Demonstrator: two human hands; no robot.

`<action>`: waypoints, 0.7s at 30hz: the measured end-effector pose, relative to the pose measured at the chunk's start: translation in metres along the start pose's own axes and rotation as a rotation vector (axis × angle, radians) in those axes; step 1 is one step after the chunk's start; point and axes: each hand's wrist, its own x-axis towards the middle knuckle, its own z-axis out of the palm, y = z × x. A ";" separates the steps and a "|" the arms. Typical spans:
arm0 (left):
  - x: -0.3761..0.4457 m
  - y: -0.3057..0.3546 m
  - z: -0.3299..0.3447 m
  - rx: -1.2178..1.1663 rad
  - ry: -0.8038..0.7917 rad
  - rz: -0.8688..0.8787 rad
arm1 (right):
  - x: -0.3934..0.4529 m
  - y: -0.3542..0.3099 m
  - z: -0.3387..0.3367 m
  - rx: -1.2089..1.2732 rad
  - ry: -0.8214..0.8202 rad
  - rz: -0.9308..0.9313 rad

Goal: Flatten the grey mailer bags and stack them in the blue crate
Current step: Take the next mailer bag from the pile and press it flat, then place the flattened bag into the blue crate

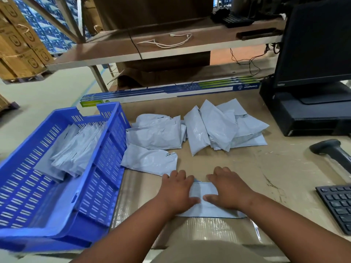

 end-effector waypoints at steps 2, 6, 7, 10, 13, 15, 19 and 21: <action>0.007 -0.001 -0.010 -0.015 -0.077 -0.030 | 0.006 -0.002 -0.010 0.028 -0.037 0.018; 0.006 -0.003 -0.032 -0.039 -0.082 0.006 | 0.011 -0.008 -0.033 0.028 -0.083 -0.048; 0.003 -0.005 -0.037 -0.093 -0.076 0.003 | 0.011 -0.008 -0.040 0.045 -0.088 -0.073; -0.003 -0.016 -0.056 -0.303 -0.044 -0.075 | 0.016 -0.010 -0.066 0.141 -0.039 -0.119; -0.009 -0.029 -0.082 -0.366 0.037 -0.194 | 0.029 -0.025 -0.103 0.178 0.021 -0.150; -0.014 -0.040 -0.102 -0.345 0.076 -0.271 | 0.039 -0.045 -0.130 0.177 0.071 -0.171; -0.037 -0.078 -0.151 -0.342 0.228 -0.400 | 0.067 -0.098 -0.180 0.103 0.221 -0.239; -0.056 -0.103 -0.180 -0.336 0.305 -0.471 | 0.081 -0.127 -0.206 0.095 0.302 -0.289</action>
